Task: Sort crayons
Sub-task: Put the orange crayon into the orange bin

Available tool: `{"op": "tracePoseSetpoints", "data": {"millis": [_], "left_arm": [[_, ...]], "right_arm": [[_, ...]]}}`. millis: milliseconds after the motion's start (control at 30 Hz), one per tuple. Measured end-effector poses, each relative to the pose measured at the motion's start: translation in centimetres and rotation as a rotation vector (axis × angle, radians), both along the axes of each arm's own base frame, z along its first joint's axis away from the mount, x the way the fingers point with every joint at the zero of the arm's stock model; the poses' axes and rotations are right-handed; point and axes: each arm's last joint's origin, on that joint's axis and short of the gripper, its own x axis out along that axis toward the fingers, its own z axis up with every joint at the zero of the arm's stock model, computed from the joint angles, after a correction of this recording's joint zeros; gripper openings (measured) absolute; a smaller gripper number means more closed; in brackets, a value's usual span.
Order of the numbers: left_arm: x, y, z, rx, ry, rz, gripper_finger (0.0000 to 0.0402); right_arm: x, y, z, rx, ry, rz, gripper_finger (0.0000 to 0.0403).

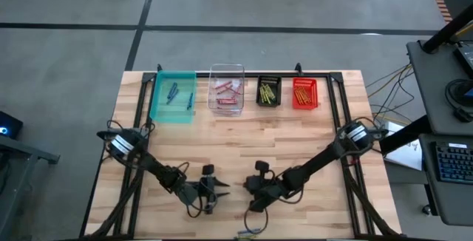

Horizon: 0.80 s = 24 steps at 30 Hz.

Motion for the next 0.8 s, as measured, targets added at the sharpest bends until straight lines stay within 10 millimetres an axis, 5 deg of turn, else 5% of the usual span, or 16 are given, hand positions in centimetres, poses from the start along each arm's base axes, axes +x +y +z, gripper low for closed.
{"op": "tracePoseSetpoints", "data": {"millis": [267, 800], "left_arm": [[-3.8, 3.3, 4.1, 0.039, -0.082, 0.058, 0.0104], [-7.6, 8.0, 12.7, 0.180, -0.351, 0.119, 0.0101]], "right_arm": [[-0.4, -3.9, 3.8, -0.036, 0.066, -0.078, 0.0012], [-3.6, -16.4, 13.3, -0.083, 0.111, -0.254, 0.0012]]}}
